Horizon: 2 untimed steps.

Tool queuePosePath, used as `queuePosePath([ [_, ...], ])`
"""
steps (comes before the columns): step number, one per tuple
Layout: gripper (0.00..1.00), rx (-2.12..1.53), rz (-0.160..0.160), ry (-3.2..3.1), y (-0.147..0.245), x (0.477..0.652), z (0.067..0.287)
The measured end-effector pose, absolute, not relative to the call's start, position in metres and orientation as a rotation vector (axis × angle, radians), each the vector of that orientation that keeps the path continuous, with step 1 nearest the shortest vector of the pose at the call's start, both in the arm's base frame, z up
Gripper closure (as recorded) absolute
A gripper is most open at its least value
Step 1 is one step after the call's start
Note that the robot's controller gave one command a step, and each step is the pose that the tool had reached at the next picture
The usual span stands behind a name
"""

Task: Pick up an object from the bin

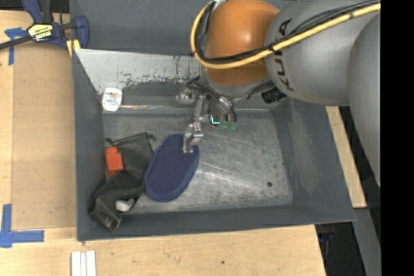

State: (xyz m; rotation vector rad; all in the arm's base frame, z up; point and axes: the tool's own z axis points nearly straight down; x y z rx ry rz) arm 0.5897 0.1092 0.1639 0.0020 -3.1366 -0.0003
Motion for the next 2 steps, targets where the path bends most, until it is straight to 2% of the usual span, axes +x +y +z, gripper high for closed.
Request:
queuePosePath([
  [1, 0.0, 0.48, -0.004, -3.109, 0.1113, 0.5951, 0.087],
  [2, 1.0, 0.477, -0.003, -3.106, 0.1105, 0.595, 0.0882],
])
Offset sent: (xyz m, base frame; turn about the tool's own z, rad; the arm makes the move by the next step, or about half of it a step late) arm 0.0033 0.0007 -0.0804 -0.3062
